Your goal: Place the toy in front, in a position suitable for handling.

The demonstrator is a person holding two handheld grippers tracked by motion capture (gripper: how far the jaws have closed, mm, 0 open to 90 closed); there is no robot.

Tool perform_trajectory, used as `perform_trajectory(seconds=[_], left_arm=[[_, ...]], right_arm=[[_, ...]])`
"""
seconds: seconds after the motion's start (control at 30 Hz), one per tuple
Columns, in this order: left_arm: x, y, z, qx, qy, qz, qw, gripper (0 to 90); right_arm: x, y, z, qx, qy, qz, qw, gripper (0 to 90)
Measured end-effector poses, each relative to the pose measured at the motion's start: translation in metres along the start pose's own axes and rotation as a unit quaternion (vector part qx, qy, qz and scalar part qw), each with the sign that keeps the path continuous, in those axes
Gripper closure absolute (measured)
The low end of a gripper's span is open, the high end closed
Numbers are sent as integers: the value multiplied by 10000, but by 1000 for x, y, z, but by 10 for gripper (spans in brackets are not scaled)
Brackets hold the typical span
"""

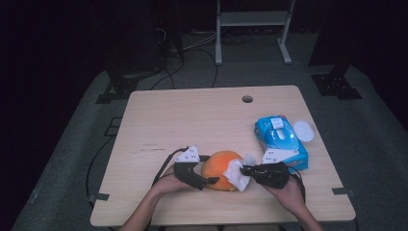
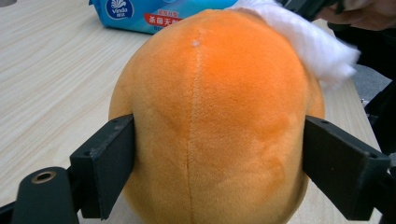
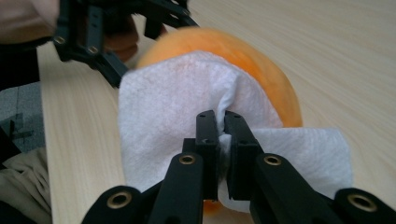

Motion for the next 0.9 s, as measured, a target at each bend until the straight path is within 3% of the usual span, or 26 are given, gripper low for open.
perform_trajectory(seconds=[0.1, 0.27, 0.37, 0.57, 0.67, 0.8, 0.9], left_arm=[[-1, 0, 0, 7, 15, 1, 10000, 139], [-7, 2, -2, 49, 261, 7, 9996, 141], [-12, 5, -4, 97, 458, -24, 9989, 140], [-15, 6, -4, 149, 680, -80, 9975, 139], [-14, 5, -3, 133, 678, -66, 9976, 142], [-13, 4, -3, 102, 666, -61, 9977, 145], [-13, 4, -3, 97, 656, -51, 9978, 145]], right_arm=[[2, 2, -5, 3, -115, 30, 9999, 844], [-19, 0, 3, 54, 243, 252, 9994, 844], [-28, 3, 2, -14, 372, 253, 9990, 844], [-12, 11, -25, -384, -14, 43, 9993, 844], [-9, 15, -28, -261, -171, 89, 9995, 844], [-17, 10, -13, -106, 32, 191, 9998, 843], [-25, 3, 3, 15, 347, 167, 9993, 843]])
Point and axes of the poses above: each handheld gripper's, and its own axes: y roughly forward along the jaws, z roughly out of its underside, x roughly to its left, the point moved 2 cm from there along y, roughly forward along the jaws, and after that the axes turned 13 degrees about -y, right-handed, at the moved point
